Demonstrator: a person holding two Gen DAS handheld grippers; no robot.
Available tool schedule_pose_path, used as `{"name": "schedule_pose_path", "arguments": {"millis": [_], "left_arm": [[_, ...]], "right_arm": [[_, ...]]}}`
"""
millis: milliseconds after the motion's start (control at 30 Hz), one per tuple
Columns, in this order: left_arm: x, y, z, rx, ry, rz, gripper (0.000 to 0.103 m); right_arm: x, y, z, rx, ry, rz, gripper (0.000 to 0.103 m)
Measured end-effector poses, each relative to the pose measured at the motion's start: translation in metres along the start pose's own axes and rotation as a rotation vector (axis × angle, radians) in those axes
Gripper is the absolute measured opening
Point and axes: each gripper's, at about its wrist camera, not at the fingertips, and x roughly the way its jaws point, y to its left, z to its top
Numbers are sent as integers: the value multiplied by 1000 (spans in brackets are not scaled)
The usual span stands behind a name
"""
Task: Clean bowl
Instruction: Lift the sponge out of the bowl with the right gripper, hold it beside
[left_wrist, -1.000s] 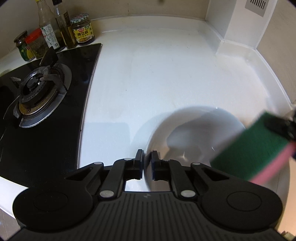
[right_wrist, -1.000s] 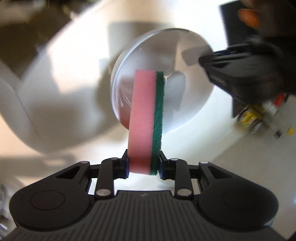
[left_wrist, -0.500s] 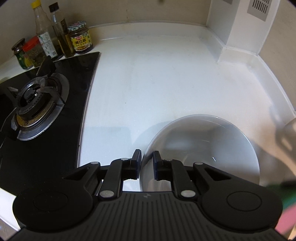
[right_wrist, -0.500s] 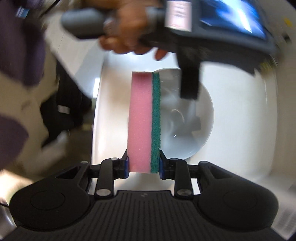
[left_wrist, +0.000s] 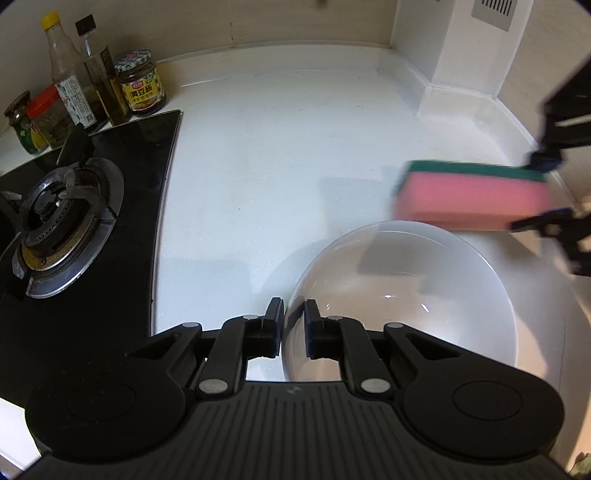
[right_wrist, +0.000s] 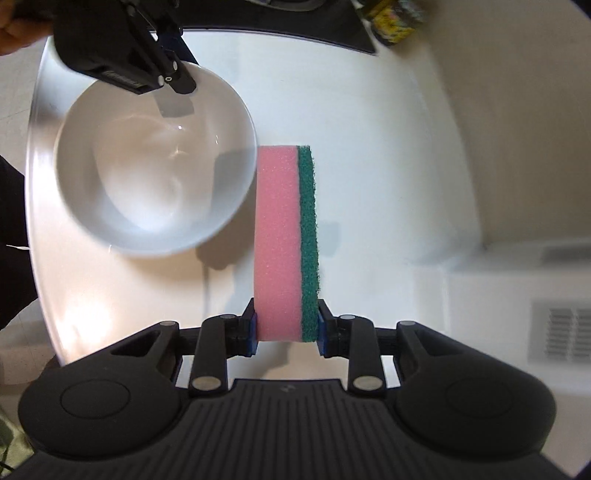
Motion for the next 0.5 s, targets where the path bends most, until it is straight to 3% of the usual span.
{"name": "schedule_pose_path", "arguments": {"millis": [367, 500], "left_arm": [[2, -1, 0, 27, -7, -4, 11], [2, -2, 1, 20, -11, -2, 12]], "right_arm": [[36, -29, 31, -245, -72, 160, 25], [44, -23, 28, -272, -79, 155, 25]]}}
